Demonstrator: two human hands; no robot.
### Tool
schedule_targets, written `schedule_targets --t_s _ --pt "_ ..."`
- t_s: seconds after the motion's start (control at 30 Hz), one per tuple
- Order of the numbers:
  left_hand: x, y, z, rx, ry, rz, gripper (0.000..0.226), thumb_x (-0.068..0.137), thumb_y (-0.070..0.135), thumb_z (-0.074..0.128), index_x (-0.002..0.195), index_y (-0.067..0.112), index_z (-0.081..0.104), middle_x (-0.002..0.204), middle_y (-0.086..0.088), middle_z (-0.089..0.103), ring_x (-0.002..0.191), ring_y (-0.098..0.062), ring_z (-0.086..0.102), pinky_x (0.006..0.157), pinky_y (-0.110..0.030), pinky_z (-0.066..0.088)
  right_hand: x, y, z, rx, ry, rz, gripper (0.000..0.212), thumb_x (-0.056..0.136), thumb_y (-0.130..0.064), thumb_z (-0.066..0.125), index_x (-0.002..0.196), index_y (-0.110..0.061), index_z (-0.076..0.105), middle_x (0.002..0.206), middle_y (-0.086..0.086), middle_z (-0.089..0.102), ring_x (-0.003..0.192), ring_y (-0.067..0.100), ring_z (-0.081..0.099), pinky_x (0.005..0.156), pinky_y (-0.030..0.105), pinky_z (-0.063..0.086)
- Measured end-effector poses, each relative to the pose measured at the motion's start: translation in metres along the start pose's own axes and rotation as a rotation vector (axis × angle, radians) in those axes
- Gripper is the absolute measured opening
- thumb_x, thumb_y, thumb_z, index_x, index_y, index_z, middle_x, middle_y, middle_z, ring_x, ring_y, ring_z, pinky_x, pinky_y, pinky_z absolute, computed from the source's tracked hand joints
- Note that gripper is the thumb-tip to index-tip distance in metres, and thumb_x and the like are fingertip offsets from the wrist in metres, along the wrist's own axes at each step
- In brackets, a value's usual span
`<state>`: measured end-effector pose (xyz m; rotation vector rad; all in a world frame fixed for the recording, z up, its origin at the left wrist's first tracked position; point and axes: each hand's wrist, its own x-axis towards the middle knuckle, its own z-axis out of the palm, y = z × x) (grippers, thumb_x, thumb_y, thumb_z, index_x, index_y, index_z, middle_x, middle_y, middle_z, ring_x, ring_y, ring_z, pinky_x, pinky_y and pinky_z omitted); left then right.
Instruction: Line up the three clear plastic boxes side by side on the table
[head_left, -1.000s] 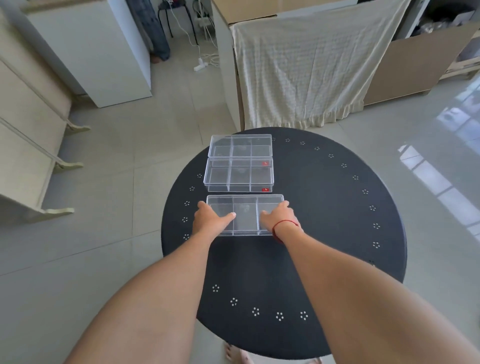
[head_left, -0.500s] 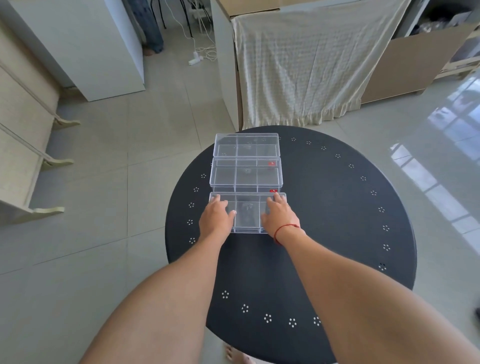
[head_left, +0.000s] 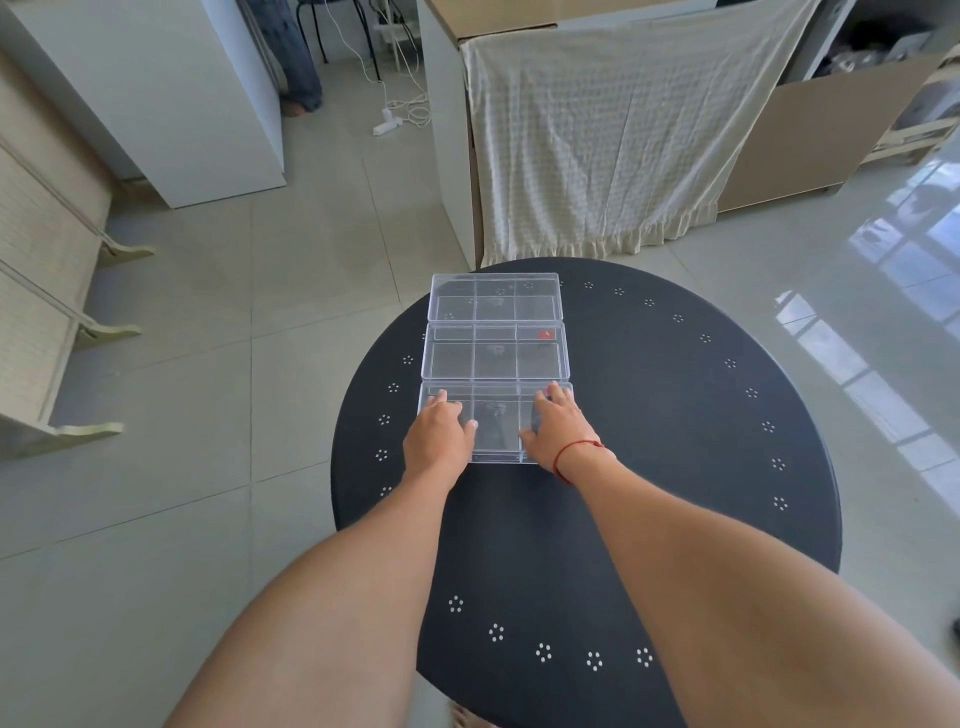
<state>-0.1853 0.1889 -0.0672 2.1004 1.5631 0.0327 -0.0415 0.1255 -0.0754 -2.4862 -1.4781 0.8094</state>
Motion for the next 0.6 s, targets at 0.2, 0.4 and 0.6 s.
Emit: schedule_targets --t_s 0.2,0.4,0.6 --pt "0.005 0.002 -0.001 -0.003 0.012 0.001 0.041 0.099 0.027 0.051 0.137 0.011 0.054 0.159 -0.002 0.030 0.144 -0.021 0.034 0.105 -0.037 0.042 0.005 -0.001 0.000 -0.014 -0.004 0.006 0.058 0.096 -0.028 0.051 0.147 -0.008 0.033 0.159 0.009 0.021 0.147 0.027 0.023 0.119 0.041 0.031" --pt "-0.001 0.012 -0.005 0.004 0.015 -0.041 0.043 0.098 0.031 0.052 0.135 0.009 0.054 0.158 -0.003 0.031 0.140 -0.023 0.040 0.103 -0.038 0.043 0.001 -0.001 -0.007 -0.031 -0.005 0.026 0.053 0.096 -0.029 0.048 0.143 -0.010 0.038 0.160 0.008 0.020 0.150 0.025 0.016 0.120 0.047 0.025" --pt "-0.013 0.057 -0.004 -0.050 0.061 -0.028 0.048 0.099 0.037 0.047 0.139 0.011 0.051 0.156 -0.007 0.035 0.139 -0.026 0.040 0.107 -0.040 0.039 -0.011 0.030 -0.038 -0.001 -0.013 0.030 0.058 0.098 -0.029 0.044 0.152 -0.015 0.028 0.164 0.007 0.010 0.153 0.025 0.006 0.122 0.049 0.014"
